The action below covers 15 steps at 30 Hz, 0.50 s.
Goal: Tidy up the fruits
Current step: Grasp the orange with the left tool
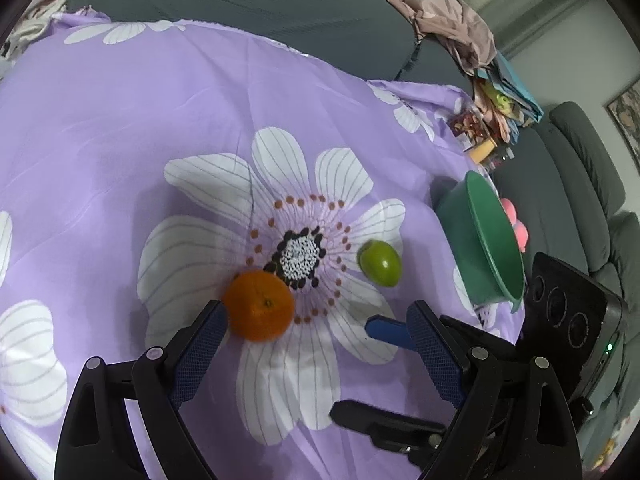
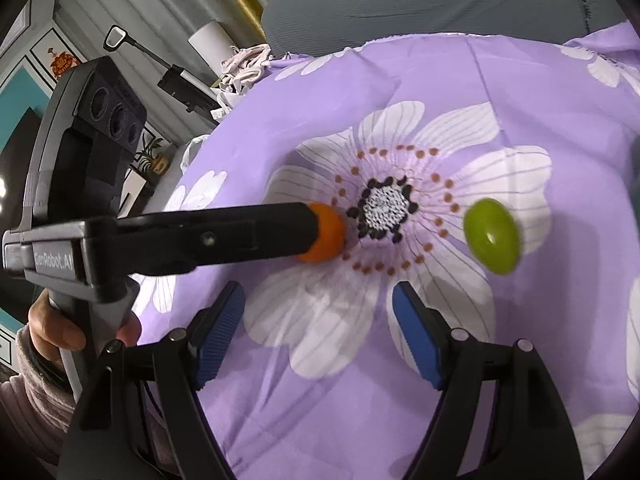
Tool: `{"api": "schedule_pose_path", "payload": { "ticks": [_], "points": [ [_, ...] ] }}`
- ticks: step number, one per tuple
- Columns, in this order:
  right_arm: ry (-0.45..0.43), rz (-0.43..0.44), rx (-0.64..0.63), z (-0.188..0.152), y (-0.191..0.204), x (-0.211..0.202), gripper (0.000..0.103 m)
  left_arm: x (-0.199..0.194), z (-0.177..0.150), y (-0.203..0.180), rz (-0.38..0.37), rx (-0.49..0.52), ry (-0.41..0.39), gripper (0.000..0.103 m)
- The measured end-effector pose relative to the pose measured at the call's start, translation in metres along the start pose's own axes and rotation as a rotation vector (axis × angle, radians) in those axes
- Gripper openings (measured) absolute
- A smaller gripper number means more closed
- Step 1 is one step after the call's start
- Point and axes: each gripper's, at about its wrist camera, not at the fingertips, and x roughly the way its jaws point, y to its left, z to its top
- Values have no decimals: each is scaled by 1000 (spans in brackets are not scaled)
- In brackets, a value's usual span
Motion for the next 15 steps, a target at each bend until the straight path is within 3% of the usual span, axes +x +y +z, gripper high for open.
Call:
{"api": "schedule_pose_path", "payload": {
  "ticks": [10,13,15],
  "points": [
    [24,42,45,13,-3,24,76,13,10,4,40,12,29,91],
    [34,61,65,12,-5,30,73,17,10,0,65,54,55,80],
    [35,66,79,12,-7,33,71,20,10,-4,95,92,71,79]
  ]
}}
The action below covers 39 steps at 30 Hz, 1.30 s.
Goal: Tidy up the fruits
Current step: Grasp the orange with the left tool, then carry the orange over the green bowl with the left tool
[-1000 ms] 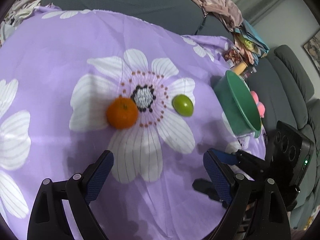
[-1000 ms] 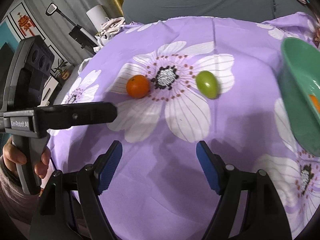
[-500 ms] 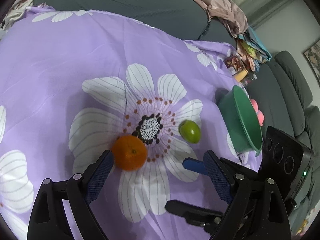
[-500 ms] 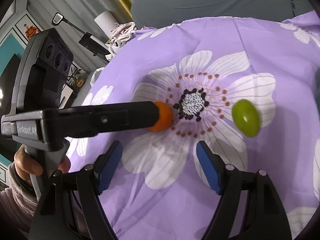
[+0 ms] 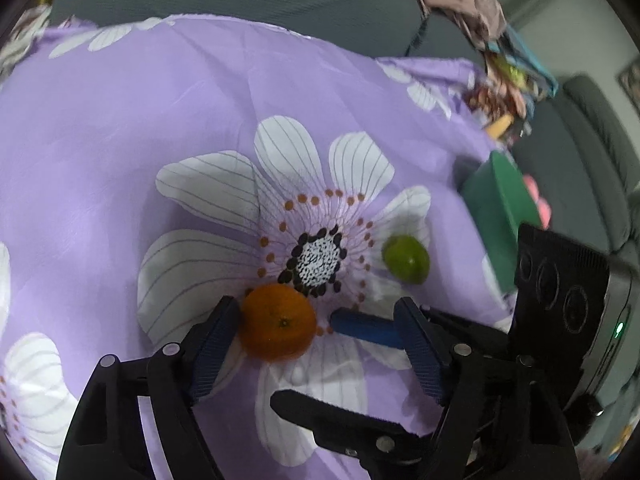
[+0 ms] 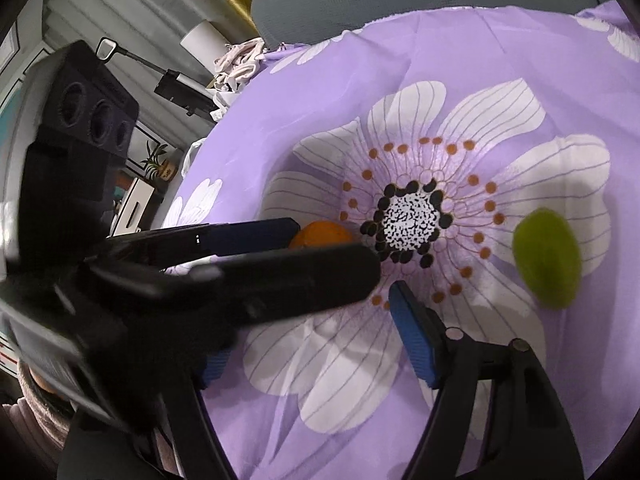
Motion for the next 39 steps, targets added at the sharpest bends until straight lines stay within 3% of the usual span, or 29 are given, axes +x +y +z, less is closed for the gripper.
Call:
{"api": "schedule_pose_path", "payload": {
  "ticks": [3,6,8,10,13,24,30,39],
  "points": [
    [-10,22,22,0,-3,0,69,4,1,1,27,24,29,73],
    [-15,30,25,1,-3,2,63,9,2,4,4,24,53,71],
    [-15,25,7,2,-1,5,57,13,2,8,-4,9,69,53],
    [-17,10,-8,4,0,6,53,12,1,11,-5,4,66,49],
    [-21,-2,-8,5,-4,6,42,9,0,15,-31,-14,57,49],
    [-25,-33,-32,-3,-4,-2,41,5,-11,6,-46,-16,44,49],
    [-60,-55,-73,-12,2,-31,41,-14,-19,-20,-74,10,-20,49],
    [-141,-63,-64,-26,-5,-77,41,-23,-25,-57,-112,57,-43,49]
  ]
}}
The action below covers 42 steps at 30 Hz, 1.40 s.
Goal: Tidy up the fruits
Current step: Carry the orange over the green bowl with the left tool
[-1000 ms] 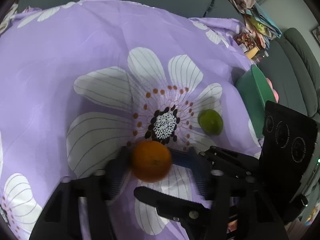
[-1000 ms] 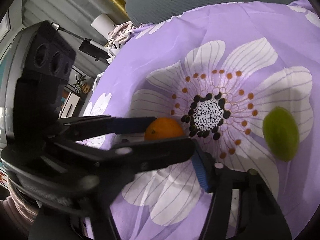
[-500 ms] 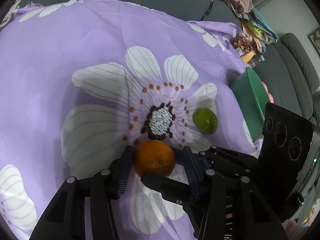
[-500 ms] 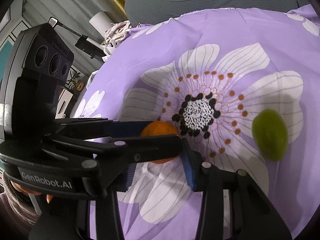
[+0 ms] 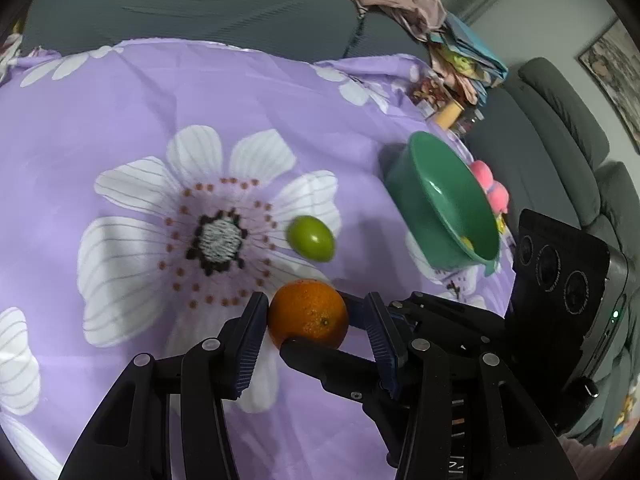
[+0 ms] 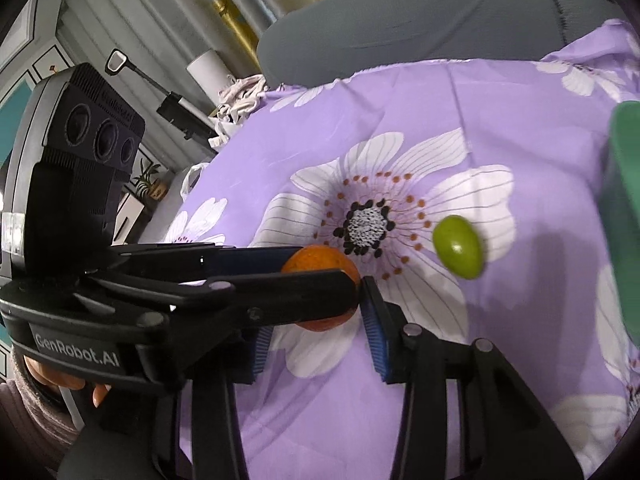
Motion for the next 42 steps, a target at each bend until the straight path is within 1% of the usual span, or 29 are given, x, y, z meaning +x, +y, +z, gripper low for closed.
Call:
{"api": "schedule_pose_path", "payload": {
  "ticks": [7,8,9,18,30,36,42],
  "points": [
    [-40,-7,13,-7,-8,-22,41,1,-3,-28,-3,43,0,49],
    [-50,-8,16,-7,-9,-27,41,1,0,-33,-2,51,-1,49],
    [-68,16,-1,-9,-10,-31,41,1,1,-38,-1,61,-2,49],
    [-164,8,15,-13,-24,-72,41,-1,11,-80,1,138,-21,49],
    [-290,-20,38,-11,-53,-126,41,5,29,-138,-11,254,-41,49],
    [-335,-48,49,-9,-66,-143,41,14,38,-163,-23,293,-42,49],
    [-374,-70,82,-9,-84,-155,41,29,47,-184,-41,326,-25,49]
  ]
}}
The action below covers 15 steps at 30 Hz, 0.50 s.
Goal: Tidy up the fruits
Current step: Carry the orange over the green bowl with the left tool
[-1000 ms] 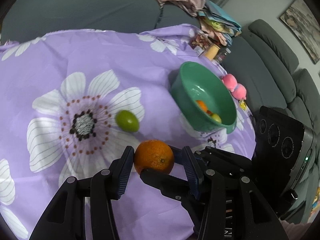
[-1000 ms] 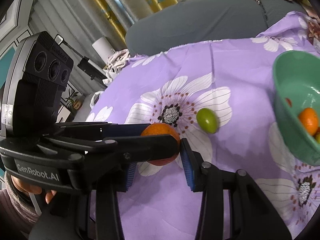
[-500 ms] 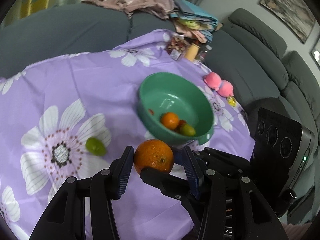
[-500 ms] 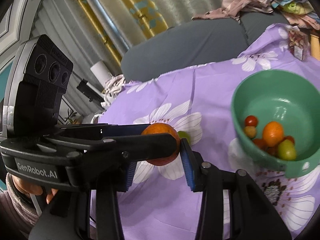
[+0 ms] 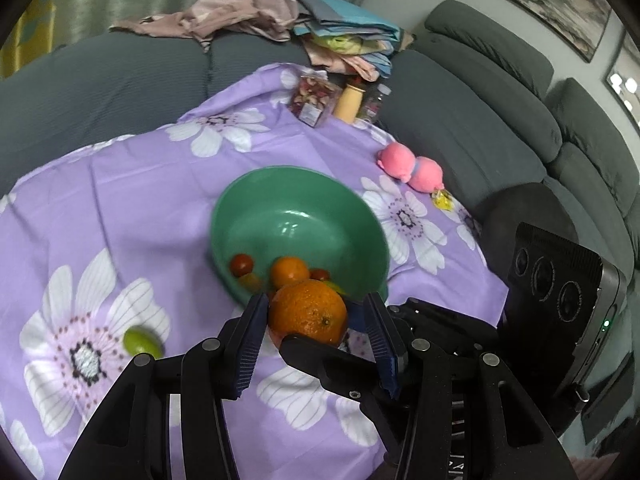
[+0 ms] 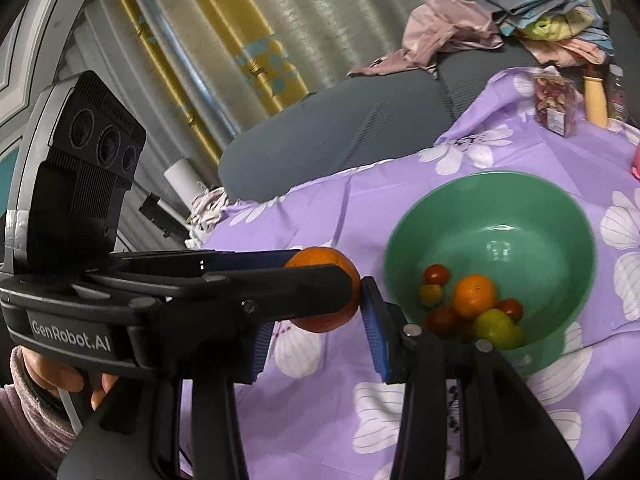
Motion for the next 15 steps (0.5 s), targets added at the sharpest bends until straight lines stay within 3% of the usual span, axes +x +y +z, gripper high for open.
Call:
{"api": "schedule_pose_path", "payload": {
  "ticks": [15],
  "points": [
    [-18,-61,68,5,-47,0,41,45,21,-13,-37,27,66,49]
  ]
}}
